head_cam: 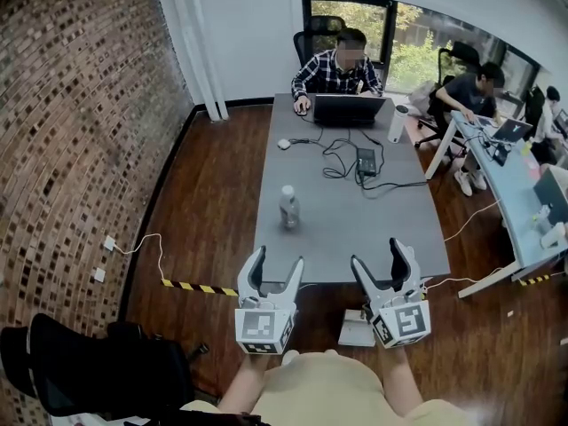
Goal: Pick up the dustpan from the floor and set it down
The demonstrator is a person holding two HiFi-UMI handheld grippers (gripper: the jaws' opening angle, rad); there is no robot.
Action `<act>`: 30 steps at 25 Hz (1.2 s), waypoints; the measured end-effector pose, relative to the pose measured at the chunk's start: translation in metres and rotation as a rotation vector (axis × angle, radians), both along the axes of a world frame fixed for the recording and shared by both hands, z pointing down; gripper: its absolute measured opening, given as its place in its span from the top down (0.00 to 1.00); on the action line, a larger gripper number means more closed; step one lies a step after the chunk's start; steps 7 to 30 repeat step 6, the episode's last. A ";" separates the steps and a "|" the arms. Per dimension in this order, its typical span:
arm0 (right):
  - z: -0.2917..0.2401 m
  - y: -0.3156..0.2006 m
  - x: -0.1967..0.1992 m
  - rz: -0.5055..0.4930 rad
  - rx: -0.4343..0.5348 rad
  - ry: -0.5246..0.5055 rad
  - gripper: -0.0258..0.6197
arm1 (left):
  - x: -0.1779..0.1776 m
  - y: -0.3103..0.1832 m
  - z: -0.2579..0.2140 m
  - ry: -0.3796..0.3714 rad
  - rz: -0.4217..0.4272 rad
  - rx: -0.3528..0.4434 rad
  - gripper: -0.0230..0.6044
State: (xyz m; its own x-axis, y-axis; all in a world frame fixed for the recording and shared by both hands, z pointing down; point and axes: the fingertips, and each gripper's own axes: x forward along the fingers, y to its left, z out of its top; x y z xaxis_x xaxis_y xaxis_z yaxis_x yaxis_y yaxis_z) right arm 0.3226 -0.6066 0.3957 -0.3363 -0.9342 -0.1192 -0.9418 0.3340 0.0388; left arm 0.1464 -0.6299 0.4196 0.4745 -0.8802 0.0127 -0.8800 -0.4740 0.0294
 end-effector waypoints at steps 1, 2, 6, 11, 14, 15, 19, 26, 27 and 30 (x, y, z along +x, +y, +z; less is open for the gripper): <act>-0.001 0.001 -0.001 -0.002 0.001 0.001 0.38 | 0.000 0.001 -0.001 0.000 0.002 0.000 0.50; -0.002 0.002 -0.002 -0.003 0.003 0.002 0.38 | 0.000 0.001 -0.001 0.000 0.004 -0.001 0.50; -0.006 0.006 -0.005 -0.003 0.010 0.003 0.38 | -0.004 0.005 -0.003 0.001 0.005 -0.004 0.50; -0.006 0.006 -0.005 -0.003 0.010 0.003 0.38 | -0.004 0.005 -0.003 0.001 0.005 -0.004 0.50; -0.006 0.006 -0.005 -0.003 0.010 0.003 0.38 | -0.004 0.005 -0.003 0.001 0.005 -0.004 0.50; -0.006 0.006 -0.005 -0.003 0.010 0.003 0.38 | -0.004 0.005 -0.003 0.001 0.005 -0.004 0.50; -0.006 0.006 -0.005 -0.003 0.010 0.003 0.38 | -0.004 0.005 -0.003 0.001 0.005 -0.004 0.50; -0.006 0.006 -0.005 -0.003 0.010 0.003 0.38 | -0.004 0.005 -0.003 0.001 0.005 -0.004 0.50; -0.006 0.006 -0.005 -0.003 0.010 0.003 0.38 | -0.004 0.005 -0.003 0.001 0.005 -0.004 0.50; -0.006 0.006 -0.005 -0.003 0.010 0.003 0.38 | -0.004 0.005 -0.003 0.001 0.005 -0.004 0.50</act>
